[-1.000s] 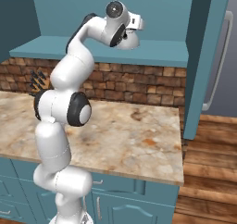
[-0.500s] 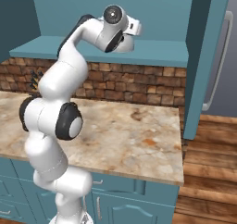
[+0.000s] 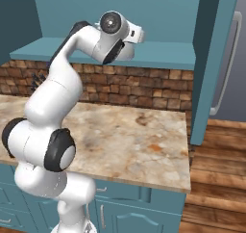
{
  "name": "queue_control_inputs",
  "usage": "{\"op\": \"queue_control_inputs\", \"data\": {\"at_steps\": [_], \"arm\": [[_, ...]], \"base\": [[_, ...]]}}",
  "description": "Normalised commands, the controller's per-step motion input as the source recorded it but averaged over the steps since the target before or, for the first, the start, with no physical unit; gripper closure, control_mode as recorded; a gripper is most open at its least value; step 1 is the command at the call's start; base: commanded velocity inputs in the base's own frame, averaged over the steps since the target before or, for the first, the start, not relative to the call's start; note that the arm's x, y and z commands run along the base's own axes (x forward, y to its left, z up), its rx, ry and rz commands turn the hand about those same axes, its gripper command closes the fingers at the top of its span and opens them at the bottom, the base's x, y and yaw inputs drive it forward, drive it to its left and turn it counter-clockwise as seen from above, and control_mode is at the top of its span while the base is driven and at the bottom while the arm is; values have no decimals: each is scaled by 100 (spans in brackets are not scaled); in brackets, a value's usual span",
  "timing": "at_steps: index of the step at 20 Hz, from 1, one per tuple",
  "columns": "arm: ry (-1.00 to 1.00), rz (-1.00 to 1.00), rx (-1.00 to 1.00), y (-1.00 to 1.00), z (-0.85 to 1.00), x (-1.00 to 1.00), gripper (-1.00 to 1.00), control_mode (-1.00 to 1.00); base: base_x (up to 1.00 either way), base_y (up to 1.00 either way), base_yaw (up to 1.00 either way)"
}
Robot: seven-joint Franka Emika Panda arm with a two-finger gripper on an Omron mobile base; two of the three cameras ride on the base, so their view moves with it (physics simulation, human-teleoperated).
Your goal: Open the cabinet, pick the kettle from the cabinet, and place it in the sink.
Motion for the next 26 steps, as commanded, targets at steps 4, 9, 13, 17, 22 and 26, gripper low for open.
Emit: {"op": "queue_control_inputs", "data": {"at_steps": [4, 9, 13, 17, 22, 26], "arm": [[-9, 0, -1, 0, 0, -74, 100, -100], [-15, 0, -8, 4, -7, -75, 100, -100], [-5, 0, -7, 10, -4, -73, 100, -100], [0, 0, -3, 19, 0, -66, 100, -100], [7, 1, -3, 21, -1, -65, 100, -100], [13, 2, -2, 24, -13, -55, 100, -100]], "base": [[0, 0, 0], [0, 0, 0], [0, 0, 0], [0, 0, 0], [0, 0, 0], [0, 0, 0]]}}
